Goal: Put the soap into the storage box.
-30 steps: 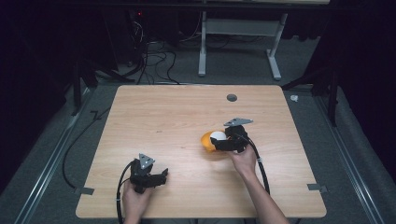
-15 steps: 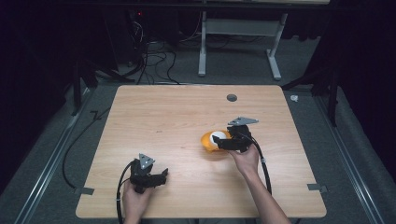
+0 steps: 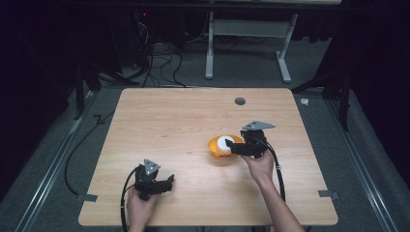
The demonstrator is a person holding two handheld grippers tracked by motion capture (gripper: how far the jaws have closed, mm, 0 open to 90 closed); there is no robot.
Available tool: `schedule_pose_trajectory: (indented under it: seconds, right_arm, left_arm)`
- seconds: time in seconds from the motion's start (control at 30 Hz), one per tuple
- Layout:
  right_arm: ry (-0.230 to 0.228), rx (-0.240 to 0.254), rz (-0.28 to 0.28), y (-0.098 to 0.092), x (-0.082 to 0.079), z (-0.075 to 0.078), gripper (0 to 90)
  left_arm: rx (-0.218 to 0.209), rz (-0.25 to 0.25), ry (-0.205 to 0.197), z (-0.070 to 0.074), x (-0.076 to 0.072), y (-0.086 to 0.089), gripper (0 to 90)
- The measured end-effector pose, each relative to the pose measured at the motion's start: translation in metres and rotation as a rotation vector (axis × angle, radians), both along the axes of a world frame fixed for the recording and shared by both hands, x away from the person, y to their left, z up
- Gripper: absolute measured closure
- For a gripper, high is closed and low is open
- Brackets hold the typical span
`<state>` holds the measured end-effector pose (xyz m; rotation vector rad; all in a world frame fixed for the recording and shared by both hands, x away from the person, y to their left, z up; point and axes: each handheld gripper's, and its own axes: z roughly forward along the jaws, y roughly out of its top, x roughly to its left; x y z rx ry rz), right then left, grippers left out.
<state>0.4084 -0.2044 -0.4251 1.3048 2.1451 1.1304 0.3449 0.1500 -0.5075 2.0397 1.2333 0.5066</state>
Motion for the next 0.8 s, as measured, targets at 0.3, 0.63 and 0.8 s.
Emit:
schedule_pose_trajectory:
  seconds: [0.3, 0.63, 0.8]
  right_arm:
    - [-0.017, 0.013, -0.011, -0.009, -0.006, 0.006, 27.6]
    - [-0.041, 0.02, -0.023, -0.019, -0.015, 0.013, 27.6]
    - [-0.05, 0.025, -0.033, -0.026, -0.019, 0.014, 27.7]
  left_arm:
    - [0.001, 0.0, 0.0, 0.0, 0.0, 0.0, 15.0]
    - [0.001, 0.001, 0.0, 0.0, 0.0, 0.0, 15.0]
    - [0.001, 0.0, 0.001, 0.0, 0.0, 0.0, 15.0]
